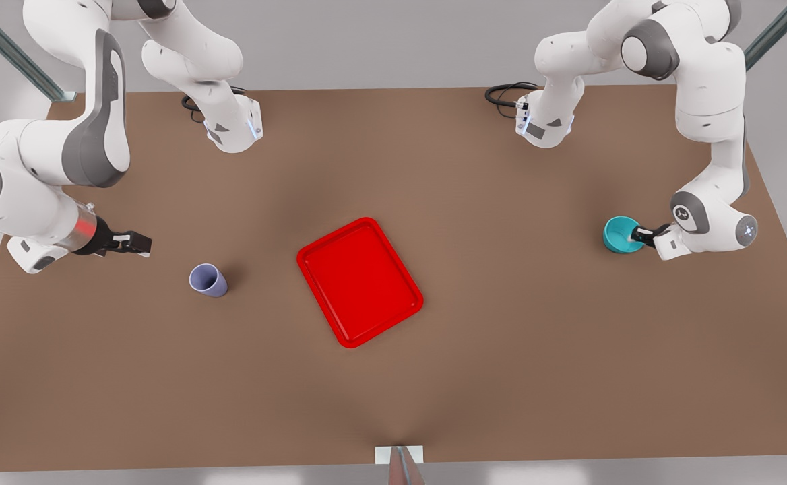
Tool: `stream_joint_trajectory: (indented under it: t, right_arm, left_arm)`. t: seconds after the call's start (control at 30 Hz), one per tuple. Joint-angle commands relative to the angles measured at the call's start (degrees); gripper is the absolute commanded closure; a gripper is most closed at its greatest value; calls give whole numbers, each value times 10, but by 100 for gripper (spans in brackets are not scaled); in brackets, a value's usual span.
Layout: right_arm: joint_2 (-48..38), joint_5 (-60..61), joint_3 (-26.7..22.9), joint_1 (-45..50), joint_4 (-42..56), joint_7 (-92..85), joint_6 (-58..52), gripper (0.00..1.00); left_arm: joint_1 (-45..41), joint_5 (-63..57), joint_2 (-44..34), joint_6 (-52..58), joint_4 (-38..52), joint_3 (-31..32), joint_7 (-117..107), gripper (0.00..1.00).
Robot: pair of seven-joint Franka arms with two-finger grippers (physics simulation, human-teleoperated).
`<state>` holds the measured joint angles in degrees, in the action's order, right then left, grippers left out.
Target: Place the bowl on the tray with the left arm and the cup on the tray with the right arm
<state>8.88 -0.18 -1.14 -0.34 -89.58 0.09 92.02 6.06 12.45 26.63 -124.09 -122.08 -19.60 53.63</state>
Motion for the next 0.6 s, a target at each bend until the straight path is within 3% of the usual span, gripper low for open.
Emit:
stream_joint_trajectory:
  t: [0.0, 0.33, 0.37, 0.5, 0.57]
  right_arm:
    - [0, 0, 0, 0, 0, 0, 0, 0]
    - [1, 1, 0, 0, 0, 0, 0, 0]
    - [1, 1, 0, 0, 0, 0, 0, 0]
    - [1, 1, 0, 0, 0, 0, 0, 0]
    - [1, 1, 0, 0, 0, 0, 0, 0]
  left_arm:
    - [0, 4, 0, 1, -1, 0, 0, 79]
    - [-8, 28, -23, 31, 8, 1, -55, 79]
    - [-39, 33, -40, 78, 26, 2, -125, 79]
    - [-233, 115, -47, 68, 94, 15, -294, 79]
    - [-257, 117, -24, 71, 154, 92, -442, 79]
